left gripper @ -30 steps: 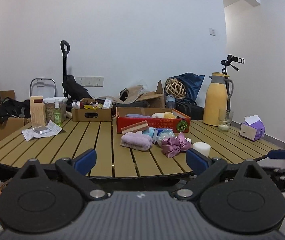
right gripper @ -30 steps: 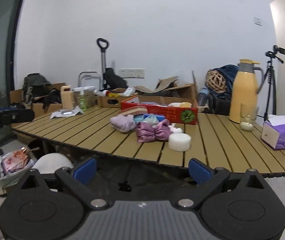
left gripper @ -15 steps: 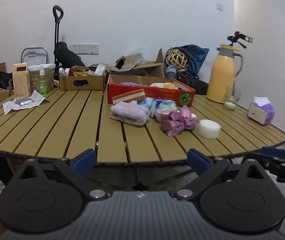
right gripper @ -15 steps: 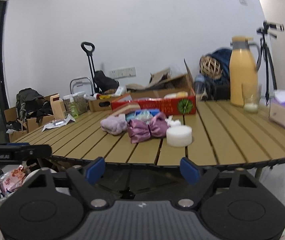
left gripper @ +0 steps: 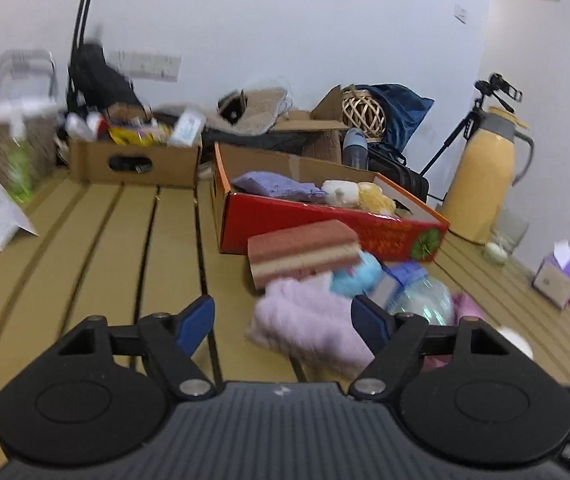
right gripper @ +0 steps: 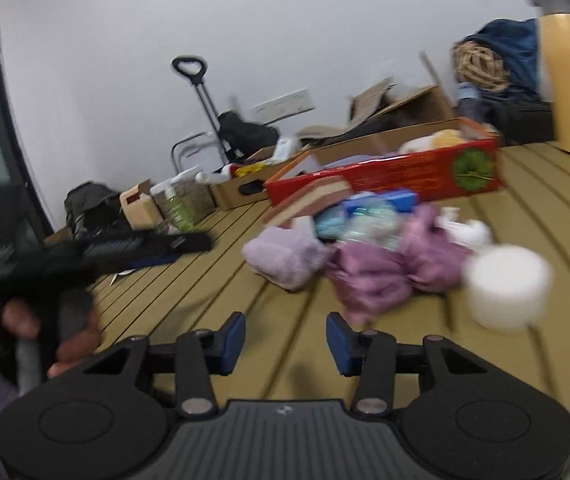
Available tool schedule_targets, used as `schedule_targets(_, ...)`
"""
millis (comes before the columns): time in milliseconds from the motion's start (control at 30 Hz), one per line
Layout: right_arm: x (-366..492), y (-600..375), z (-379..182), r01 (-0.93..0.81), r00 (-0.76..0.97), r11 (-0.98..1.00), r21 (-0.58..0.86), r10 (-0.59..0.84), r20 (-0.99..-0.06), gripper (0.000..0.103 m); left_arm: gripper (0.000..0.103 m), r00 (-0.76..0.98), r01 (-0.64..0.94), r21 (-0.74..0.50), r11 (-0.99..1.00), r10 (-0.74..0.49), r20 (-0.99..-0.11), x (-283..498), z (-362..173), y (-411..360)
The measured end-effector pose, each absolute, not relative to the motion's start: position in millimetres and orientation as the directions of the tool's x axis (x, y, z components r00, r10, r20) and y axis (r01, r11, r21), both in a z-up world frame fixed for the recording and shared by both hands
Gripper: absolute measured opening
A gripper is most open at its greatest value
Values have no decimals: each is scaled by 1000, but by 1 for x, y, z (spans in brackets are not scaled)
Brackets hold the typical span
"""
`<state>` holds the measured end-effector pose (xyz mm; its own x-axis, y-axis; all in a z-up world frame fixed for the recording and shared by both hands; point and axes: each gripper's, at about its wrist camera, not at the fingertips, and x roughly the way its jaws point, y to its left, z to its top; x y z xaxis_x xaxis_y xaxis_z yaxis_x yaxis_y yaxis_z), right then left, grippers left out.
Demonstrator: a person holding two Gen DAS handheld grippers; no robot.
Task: Organize soft objects
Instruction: 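Grasp the pink towel with the left tool, then place the pink towel into the red box beside the plush toy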
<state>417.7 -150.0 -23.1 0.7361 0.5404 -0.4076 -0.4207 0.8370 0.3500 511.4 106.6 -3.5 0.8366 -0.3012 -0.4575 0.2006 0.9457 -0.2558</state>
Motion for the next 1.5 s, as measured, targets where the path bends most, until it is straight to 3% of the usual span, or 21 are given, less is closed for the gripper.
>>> schedule_targets(167, 477, -114, -23, -371, 737, 851, 372, 514, -439, 44, 73, 763, 261, -390, 883, -436, -477, 558, -27, 119)
schedule_targets(233, 497, -109, -25, -336, 741, 856, 394, 498, -450, 43, 64, 735, 286, -430, 857, -484, -475, 564, -35, 122)
schedule_targets(300, 513, -107, -26, -312, 747, 854, 415, 491, -449, 41, 45, 709, 284, -469, 836, -513, -484, 568, -44, 124)
schedule_targets(433, 529, -100, -30, -303, 748, 860, 409, 481, -457, 38, 33, 719, 273, -510, 816, -525, -455, 557, -45, 131)
schedule_targets(600, 527, -98, -29, -334, 743, 852, 403, 501, -444, 24, 23, 746, 222, -535, 815, -496, -446, 525, -39, 135)
schedule_targets(667, 520, -98, -23, -363, 737, 844, 394, 519, -432, 19, 23, 762, 205, -545, 813, -482, -433, 506, -30, 136)
schedule_targets(867, 467, -100, 10, -469, 734, 818, 333, 571, -367, 18, 23, 823, 187, -482, 856, -404, -399, 437, 9, 121)
schedule_targets(1133, 400, -132, 42, -508, 745, 802, 315, 592, -307, 17, 23, 830, 243, -470, 849, -433, -352, 390, 39, 88)
schedule_targets(1333, 401, -170, 65, -497, 761, 804, 326, 585, -281, 17, 23, 827, 263, -454, 851, -442, -348, 415, 66, 52)
schedule_targets(1500, 469, -206, 108, -509, 745, 797, 327, 597, -297, 17, 23, 819, 288, -479, 829, -473, -324, 490, 102, 18)
